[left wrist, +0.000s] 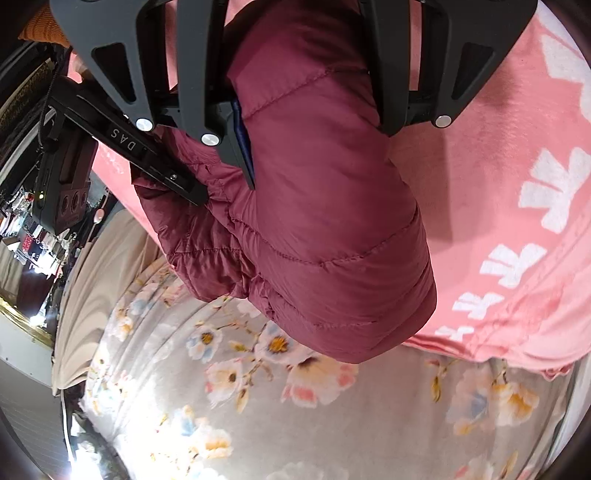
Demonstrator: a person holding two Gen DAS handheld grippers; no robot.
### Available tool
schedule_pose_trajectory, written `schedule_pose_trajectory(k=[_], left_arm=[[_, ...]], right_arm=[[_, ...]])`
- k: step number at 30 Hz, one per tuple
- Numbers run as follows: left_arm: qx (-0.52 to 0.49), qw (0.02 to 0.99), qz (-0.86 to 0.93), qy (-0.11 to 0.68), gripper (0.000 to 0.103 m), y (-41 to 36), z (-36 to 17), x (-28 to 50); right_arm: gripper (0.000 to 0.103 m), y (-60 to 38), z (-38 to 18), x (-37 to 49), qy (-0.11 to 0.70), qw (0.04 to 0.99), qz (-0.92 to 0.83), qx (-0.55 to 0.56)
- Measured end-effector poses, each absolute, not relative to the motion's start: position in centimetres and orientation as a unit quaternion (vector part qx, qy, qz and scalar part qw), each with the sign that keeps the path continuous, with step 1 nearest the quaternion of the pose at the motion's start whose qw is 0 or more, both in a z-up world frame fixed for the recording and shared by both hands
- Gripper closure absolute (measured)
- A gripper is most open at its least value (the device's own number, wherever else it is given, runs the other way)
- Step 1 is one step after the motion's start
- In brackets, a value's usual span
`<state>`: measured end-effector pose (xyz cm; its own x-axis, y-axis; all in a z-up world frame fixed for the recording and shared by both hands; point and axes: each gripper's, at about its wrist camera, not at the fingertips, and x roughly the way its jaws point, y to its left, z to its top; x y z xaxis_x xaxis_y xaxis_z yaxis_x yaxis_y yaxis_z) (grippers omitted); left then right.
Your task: Fold large clothes
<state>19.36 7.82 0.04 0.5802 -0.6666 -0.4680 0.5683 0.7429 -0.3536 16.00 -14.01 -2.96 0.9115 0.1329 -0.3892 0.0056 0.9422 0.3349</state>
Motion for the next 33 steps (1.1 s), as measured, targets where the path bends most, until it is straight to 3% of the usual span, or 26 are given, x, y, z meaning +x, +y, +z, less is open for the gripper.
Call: schedule_pose_trajectory(k=[8, 11, 18, 21, 24, 25, 26, 27, 29, 33], left_arm=[[-0.074, 0.887, -0.342, 0.303, 0.065, 7.2, -2.1, 20.8], [-0.077, 0.886, -0.335, 0.311, 0.061, 7.1, -2.8, 21.2], [-0.092, 0.889, -0.295, 0.337, 0.04, 7.8, -3.8, 21.2], [-0.104, 0.897, -0.262, 0.34, 0.026, 9.1, -2.9, 19.9], [-0.115, 0.913, -0.229, 0.316, 0.018, 10.7, -0.6, 17.9], [-0.112, 0.919, -0.215, 0.311, 0.018, 10.8, 0.3, 17.5], [-0.105, 0.925, -0.201, 0.305, 0.018, 10.8, 1.1, 17.2], [-0.096, 0.931, -0.184, 0.3, 0.019, 10.6, 2.0, 16.8], [-0.07, 0.943, -0.145, 0.292, 0.019, 9.7, 3.8, 16.4], [-0.029, 0.943, -0.123, 0.307, 0.031, 6.8, 3.9, 17.2]], right_arm=[[0.082, -14.6, -4.2, 17.2, 0.231, 0.956, 0.026, 0.178], [0.068, -15.0, -4.9, 18.0, 0.256, 0.947, 0.016, 0.193], [0.044, -15.5, -4.8, 16.4, 0.279, 0.94, 0.003, 0.197], [0.041, -16.0, -3.7, 13.9, 0.266, 0.947, -0.026, 0.177], [0.04, -16.4, -2.1, 11.5, 0.241, 0.952, -0.038, 0.183], [0.044, -16.4, -1.5, 11.1, 0.234, 0.954, -0.038, 0.185], [0.059, -16.1, -0.8, 10.8, 0.227, 0.957, -0.036, 0.18], [0.08, -15.5, -0.3, 10.8, 0.225, 0.959, -0.037, 0.166], [0.101, -14.0, 0.0, 11.2, 0.231, 0.964, -0.04, 0.128], [0.103, -11.6, -1.4, 12.1, 0.254, 0.963, -0.04, 0.079]])
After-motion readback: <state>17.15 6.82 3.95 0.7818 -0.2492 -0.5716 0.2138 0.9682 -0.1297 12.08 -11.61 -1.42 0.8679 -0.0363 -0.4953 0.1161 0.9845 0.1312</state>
